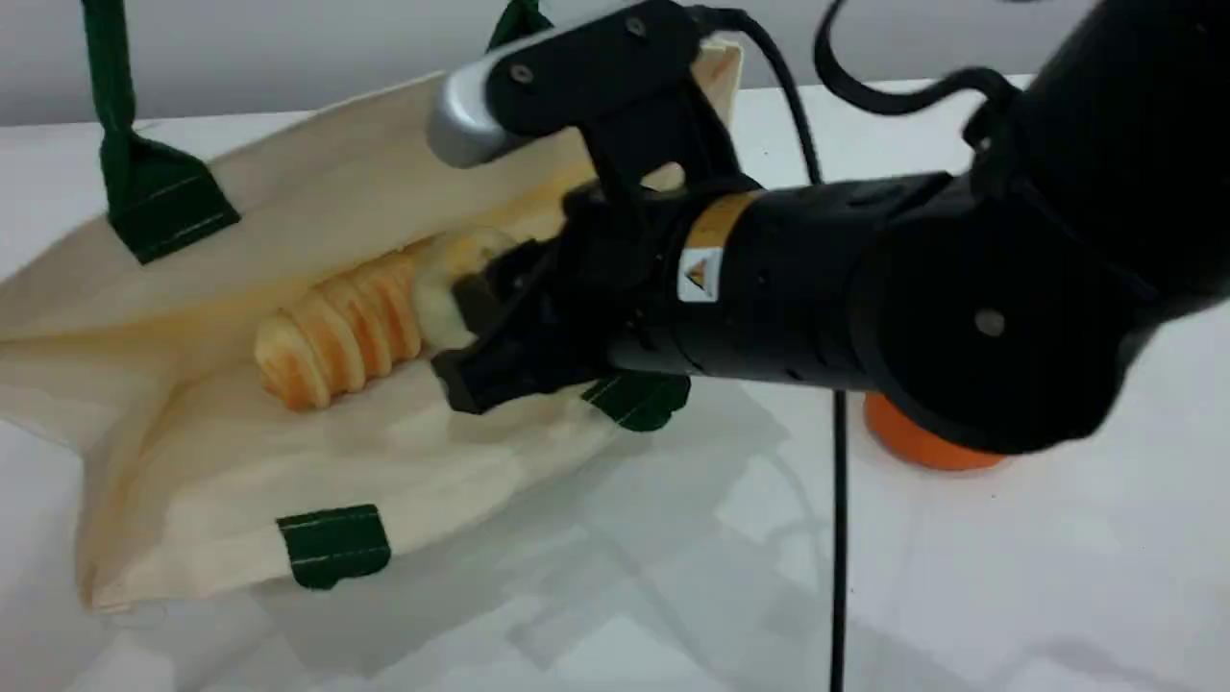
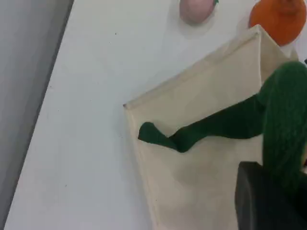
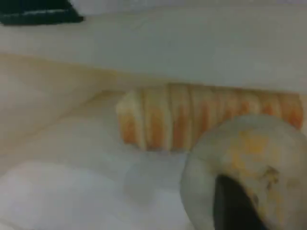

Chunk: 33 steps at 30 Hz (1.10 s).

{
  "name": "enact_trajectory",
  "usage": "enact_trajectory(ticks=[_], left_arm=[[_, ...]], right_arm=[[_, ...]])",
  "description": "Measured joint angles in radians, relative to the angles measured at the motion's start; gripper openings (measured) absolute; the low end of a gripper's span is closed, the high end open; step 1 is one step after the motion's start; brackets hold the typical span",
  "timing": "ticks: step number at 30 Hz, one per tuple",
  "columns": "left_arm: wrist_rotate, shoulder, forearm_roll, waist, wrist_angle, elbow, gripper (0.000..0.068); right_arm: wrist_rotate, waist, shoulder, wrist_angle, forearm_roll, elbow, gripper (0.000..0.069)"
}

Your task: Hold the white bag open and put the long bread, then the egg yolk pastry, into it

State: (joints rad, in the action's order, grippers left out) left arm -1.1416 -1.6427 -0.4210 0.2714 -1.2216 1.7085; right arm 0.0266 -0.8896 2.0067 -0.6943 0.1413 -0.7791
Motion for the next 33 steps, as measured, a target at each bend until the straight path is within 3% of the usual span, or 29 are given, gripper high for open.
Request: enact_trajectory(ticks=[4, 11, 13, 18, 21, 24, 29, 33], left_arm=[[0.000, 0.000, 0.000, 0.000, 0.000, 0.000, 0.0082], [0.000, 0.000, -0.001, 0.000, 0.000, 0.000, 0.0082], [0.000, 0.000, -0.001, 0.000, 0.000, 0.000, 0.0082], [0.000, 0.000, -0.001, 0.000, 0.000, 0.000, 0.0082], [0.000, 0.000, -0.001, 0.000, 0.000, 0.000, 0.0082], [0.000, 0.000, 0.000, 0.000, 0.000, 0.000, 0.0082], [0.000, 0.000, 0.002, 0.000, 0.000, 0.000, 0.0082], [0.000, 0.000, 0.004, 0.000, 0.000, 0.000, 0.0082]], right_arm=[[-0.020, 0.000, 0.014, 0.021, 0.001, -0.051, 0.0229], [-0.033, 0.000, 0.077, 0.196, -0.015, -0.176, 0.0246], [-0.067, 0.000, 0.077, 0.217, -0.015, -0.196, 0.0312], [-0.123, 0.000, 0.077, 0.297, -0.014, -0.236, 0.0573], [-0.106, 0.000, 0.071, 0.339, -0.014, -0.237, 0.0645], [-0.075, 0.000, 0.046, 0.386, -0.015, -0.236, 0.0647], [0.018, 0.001, -0.030, 0.493, -0.016, -0.236, 0.0574], [0.062, 0.003, -0.116, 0.599, -0.016, -0.236, 0.0556]])
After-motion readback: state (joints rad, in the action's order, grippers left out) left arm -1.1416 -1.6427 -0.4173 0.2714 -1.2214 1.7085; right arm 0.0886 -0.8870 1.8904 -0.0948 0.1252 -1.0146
